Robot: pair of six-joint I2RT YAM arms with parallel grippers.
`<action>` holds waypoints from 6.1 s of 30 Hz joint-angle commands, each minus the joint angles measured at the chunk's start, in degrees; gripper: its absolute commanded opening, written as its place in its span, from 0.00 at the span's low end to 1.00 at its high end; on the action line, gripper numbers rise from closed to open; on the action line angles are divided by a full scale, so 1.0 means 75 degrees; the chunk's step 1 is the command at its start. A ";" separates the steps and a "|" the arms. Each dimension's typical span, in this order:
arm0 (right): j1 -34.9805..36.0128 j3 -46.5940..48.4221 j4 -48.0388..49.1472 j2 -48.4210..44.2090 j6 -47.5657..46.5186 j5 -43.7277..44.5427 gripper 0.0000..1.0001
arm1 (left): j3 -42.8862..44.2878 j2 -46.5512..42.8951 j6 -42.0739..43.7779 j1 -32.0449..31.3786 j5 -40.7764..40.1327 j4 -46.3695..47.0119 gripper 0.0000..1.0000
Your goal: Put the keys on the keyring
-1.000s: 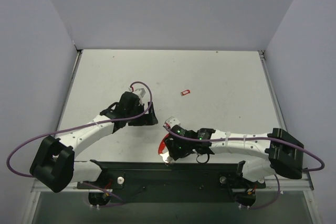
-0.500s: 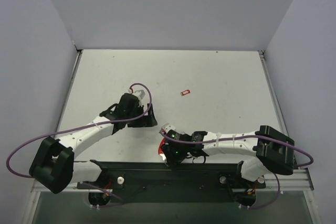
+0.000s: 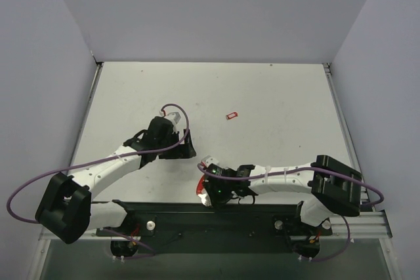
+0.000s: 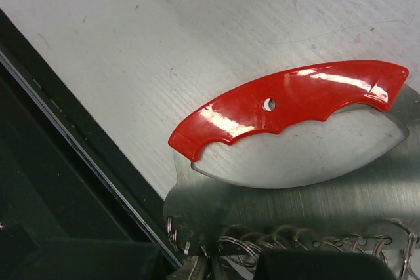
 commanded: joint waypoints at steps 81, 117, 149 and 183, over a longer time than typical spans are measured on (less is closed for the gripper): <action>-0.1126 -0.0244 0.0447 -0.0475 0.0223 0.0242 0.00 | -0.0415 -0.1245 0.0111 0.0011 -0.0228 -0.0259 0.97; -0.2591 0.2721 -0.1792 -0.3851 -0.4347 -0.4750 0.00 | -0.0568 -0.3097 0.0415 -0.1851 0.4566 0.5120 0.66; -0.2755 0.2639 -0.1300 -0.4390 -0.3867 -0.5148 0.00 | -0.0240 -0.2687 0.1001 -0.2742 0.4413 0.5366 0.41; -0.2872 0.1690 0.0095 -0.5468 -0.2918 -0.3812 0.63 | -0.1166 -0.3613 0.0357 -0.2872 0.2702 0.7147 0.00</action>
